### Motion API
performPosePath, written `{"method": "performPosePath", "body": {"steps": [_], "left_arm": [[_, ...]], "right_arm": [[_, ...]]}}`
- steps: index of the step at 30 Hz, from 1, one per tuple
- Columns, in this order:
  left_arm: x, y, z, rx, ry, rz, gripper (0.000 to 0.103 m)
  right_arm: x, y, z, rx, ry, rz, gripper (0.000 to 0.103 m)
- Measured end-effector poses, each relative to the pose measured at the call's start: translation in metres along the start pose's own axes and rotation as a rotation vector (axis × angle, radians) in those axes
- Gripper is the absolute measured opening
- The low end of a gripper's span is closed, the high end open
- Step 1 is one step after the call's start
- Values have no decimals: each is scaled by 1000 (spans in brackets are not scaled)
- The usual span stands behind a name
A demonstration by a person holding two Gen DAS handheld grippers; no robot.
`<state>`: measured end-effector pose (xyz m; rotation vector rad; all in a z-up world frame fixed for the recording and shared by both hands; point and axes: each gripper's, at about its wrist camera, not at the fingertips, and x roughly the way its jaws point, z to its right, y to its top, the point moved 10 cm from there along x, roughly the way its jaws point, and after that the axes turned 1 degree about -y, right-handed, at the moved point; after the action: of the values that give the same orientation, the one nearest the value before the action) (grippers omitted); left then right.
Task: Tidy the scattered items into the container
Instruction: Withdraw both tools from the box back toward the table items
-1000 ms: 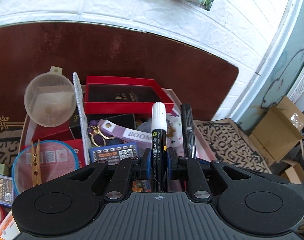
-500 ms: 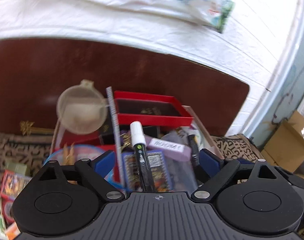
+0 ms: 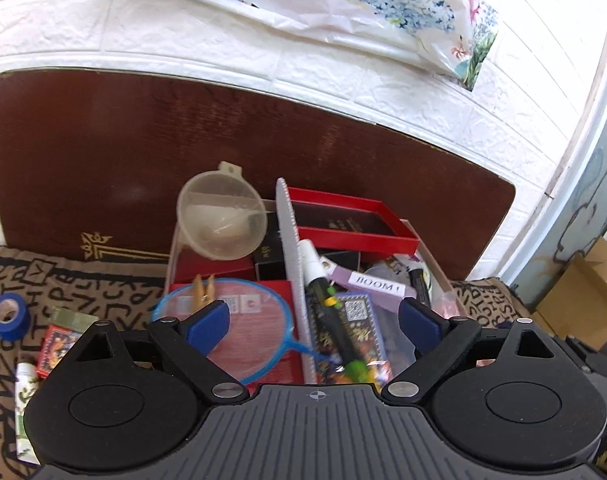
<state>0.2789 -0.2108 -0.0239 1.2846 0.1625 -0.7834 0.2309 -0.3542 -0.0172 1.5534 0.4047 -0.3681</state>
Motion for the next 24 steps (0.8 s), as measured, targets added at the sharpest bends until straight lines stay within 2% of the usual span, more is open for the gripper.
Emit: {"method": "performPosePath", "body": {"steps": [8,13,19,24], "left_arm": [[-22,-22,-18,-22,21,-23,98],[-47,-37,-38,-4,72,-6,98],[-86,-90,-79,10,105,-50,99],[-116,-134,-125,7,182,-101,99]], "right_arm": [[-11,-7,-12,-24,16,-13,97],[-22,-6,-19,-20,25,-13,97],[-47,-26,-49,-14,100,-27,100],[-66,-59,-91,-5,186,-67,102]]}}
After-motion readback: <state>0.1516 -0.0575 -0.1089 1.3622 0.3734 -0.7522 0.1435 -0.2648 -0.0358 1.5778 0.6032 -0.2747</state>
